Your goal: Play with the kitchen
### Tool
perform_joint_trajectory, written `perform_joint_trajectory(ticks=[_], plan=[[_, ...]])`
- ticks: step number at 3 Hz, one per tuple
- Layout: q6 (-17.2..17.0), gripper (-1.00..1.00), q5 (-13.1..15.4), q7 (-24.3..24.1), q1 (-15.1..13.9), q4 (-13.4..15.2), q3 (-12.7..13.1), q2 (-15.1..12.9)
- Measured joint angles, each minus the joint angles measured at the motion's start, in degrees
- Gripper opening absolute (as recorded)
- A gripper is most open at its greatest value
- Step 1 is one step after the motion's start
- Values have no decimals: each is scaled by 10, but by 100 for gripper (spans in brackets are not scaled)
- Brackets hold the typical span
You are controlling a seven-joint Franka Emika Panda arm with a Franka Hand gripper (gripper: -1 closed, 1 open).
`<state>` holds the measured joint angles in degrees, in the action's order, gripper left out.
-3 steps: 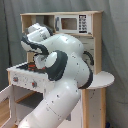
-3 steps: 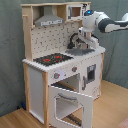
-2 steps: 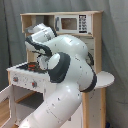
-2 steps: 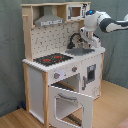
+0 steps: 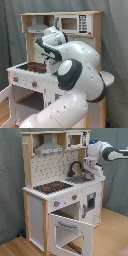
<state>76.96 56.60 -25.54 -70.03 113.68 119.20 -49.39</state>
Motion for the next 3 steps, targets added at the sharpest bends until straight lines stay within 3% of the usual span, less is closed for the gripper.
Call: perform_joint_trajectory(ticks=[2, 3], plan=[[34, -100, 0, 99, 23, -13, -42, -1], [36, -100, 0, 131, 54, -39, -70, -1]])
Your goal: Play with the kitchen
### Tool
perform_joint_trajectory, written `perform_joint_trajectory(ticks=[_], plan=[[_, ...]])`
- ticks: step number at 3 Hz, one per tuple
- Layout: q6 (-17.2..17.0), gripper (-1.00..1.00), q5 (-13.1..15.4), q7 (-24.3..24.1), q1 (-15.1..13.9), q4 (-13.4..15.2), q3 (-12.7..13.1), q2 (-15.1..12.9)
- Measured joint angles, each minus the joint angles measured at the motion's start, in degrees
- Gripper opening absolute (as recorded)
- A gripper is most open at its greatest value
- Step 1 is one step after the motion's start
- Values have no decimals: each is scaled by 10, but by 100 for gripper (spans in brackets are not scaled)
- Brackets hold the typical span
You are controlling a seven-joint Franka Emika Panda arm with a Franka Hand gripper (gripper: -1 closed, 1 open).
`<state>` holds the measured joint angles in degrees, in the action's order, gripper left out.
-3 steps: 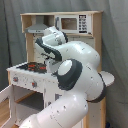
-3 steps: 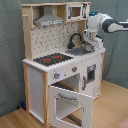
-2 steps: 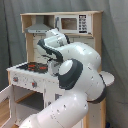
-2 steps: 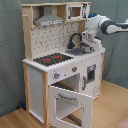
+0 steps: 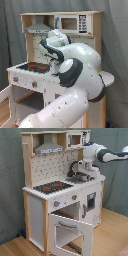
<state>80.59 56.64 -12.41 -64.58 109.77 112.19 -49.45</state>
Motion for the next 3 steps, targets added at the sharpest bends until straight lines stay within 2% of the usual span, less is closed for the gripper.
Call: perform_joint_trajectory(ticks=[1, 3], plan=[[2, -100, 2, 18, 40, -29, -34, 0], [2, -100, 4, 59, 116, -101, -86, 0]])
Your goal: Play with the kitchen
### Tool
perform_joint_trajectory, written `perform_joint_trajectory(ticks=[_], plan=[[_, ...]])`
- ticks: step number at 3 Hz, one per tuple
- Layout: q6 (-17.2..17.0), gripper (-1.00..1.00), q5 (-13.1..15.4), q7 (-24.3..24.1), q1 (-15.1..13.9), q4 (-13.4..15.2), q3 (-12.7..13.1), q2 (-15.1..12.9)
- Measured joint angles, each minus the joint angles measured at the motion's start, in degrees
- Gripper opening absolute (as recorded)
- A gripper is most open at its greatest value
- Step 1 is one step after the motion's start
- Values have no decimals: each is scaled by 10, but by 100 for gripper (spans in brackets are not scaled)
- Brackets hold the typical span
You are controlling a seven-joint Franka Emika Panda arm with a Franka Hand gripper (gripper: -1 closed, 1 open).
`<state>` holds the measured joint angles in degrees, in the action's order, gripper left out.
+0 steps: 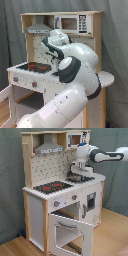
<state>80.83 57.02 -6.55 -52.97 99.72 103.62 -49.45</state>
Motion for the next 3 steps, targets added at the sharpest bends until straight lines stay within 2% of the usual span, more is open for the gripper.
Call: perform_joint_trajectory(ticks=[1, 2, 3], plan=[[0, -100, 0, 18, 19, -18, -12, 0], [0, 100, 0, 20, 21, -19, -13, 0], [0, 100, 0, 33, 32, -29, -21, 0]])
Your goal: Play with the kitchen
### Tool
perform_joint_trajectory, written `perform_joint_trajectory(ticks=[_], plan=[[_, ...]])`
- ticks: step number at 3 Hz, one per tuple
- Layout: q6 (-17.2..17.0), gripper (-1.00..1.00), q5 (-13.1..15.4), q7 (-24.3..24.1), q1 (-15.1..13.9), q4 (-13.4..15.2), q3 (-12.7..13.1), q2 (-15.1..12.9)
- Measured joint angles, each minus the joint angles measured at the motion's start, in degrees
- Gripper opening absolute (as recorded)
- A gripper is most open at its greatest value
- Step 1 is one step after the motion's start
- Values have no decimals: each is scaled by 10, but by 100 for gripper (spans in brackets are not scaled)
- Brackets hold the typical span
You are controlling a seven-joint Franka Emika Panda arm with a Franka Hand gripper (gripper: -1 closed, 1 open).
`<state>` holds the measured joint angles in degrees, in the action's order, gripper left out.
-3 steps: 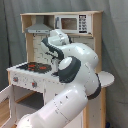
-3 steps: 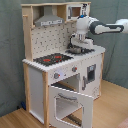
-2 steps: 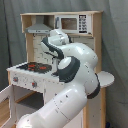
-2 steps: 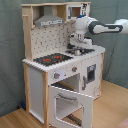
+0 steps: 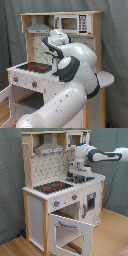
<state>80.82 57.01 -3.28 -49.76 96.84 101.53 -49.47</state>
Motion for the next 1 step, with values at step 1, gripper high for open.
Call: perform_joint_trajectory(ticks=[1], plan=[[0, 100, -2, -27, 44, -16, 25, 1]])
